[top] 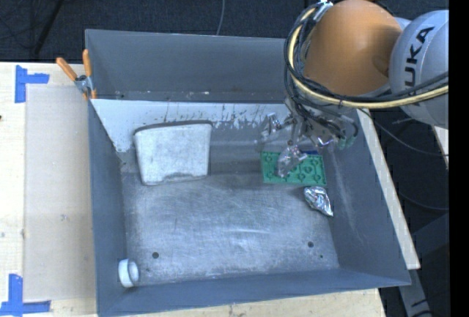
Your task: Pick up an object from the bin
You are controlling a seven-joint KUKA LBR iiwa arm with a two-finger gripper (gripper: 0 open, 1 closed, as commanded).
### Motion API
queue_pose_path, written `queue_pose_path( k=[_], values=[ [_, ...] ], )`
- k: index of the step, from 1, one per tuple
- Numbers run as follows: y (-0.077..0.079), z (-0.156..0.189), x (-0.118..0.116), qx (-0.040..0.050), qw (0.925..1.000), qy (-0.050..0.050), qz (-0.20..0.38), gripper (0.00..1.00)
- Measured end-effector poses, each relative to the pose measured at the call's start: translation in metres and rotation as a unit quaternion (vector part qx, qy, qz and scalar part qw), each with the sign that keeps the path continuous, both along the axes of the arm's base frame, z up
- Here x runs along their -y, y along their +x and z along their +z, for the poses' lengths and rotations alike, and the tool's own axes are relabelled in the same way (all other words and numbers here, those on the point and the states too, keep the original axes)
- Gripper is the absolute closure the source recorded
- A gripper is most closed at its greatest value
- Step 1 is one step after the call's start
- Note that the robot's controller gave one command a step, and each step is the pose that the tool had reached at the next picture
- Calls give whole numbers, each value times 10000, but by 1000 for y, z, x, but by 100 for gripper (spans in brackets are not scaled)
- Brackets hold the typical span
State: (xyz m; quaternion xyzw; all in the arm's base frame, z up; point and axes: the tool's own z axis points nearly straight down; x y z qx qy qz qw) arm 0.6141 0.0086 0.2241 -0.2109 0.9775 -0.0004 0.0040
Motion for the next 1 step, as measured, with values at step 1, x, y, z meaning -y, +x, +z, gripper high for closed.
queue_pose_path(
  k=[1],
  values=[
    [-45, 46, -17, -23, 9825, -7, 1861, 100]
  ],
)
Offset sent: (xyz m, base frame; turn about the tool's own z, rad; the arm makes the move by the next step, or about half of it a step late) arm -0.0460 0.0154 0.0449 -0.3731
